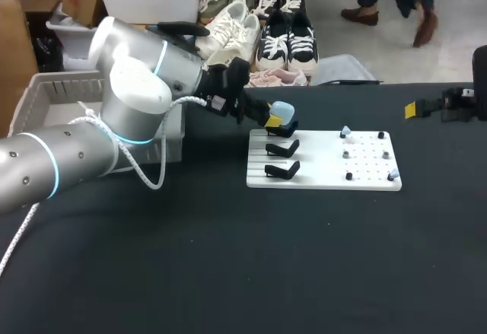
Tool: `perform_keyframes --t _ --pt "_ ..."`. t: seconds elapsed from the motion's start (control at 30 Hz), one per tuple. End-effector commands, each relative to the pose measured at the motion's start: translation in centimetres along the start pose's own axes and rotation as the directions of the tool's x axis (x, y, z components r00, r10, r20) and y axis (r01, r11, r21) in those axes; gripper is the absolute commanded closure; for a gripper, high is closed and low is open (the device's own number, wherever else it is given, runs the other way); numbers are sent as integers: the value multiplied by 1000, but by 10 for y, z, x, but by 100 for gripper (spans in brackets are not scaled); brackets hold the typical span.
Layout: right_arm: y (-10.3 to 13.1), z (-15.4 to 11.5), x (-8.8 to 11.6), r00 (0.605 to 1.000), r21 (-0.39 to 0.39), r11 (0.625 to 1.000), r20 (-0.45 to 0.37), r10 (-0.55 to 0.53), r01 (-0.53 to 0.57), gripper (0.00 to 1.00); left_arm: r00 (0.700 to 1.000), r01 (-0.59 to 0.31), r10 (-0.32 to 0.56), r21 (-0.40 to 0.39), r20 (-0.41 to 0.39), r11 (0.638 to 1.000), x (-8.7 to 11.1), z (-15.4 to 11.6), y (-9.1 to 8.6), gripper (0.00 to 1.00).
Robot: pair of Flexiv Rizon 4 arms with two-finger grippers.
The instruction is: Pick up each earbud case from the left stands, insert the matching earbuds, close the lid, and place the case in the box.
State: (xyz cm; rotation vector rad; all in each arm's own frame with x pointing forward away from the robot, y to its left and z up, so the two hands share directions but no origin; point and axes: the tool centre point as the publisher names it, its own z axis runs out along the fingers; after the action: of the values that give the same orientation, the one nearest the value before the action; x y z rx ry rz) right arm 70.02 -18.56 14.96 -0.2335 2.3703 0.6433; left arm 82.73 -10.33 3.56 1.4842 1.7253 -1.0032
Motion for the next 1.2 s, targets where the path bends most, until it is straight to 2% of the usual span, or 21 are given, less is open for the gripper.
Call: perform_keyframes --t 0.03,0.27,0.43,0.63,0.83,1.2 --pt "-1 0 0 1000 -2 1000 -1 -1 1 0 1000 4 -4 -36 3 999 -8 -12 -15 100" --pt "-1 0 0 1000 -2 1000 -1 -1 1 0 999 45 -44 -82 14 996 -28 -23 -23 100" --pt "10 28 -12 998 -71 996 -29 -60 58 0 998 53 -50 -89 29 995 -46 -27 -28 100" --pt "29 57 -22 991 -113 988 -59 -116 109 0 997 55 -49 -104 57 993 -63 -28 -35 100" --pt "50 75 -29 981 -162 973 -74 -178 164 0 998 44 -37 -143 51 989 -71 -23 -42 100" --pt "73 98 -39 962 -206 954 -120 -244 216 0 999 -9 16 -134 49 991 -78 -16 -63 100"
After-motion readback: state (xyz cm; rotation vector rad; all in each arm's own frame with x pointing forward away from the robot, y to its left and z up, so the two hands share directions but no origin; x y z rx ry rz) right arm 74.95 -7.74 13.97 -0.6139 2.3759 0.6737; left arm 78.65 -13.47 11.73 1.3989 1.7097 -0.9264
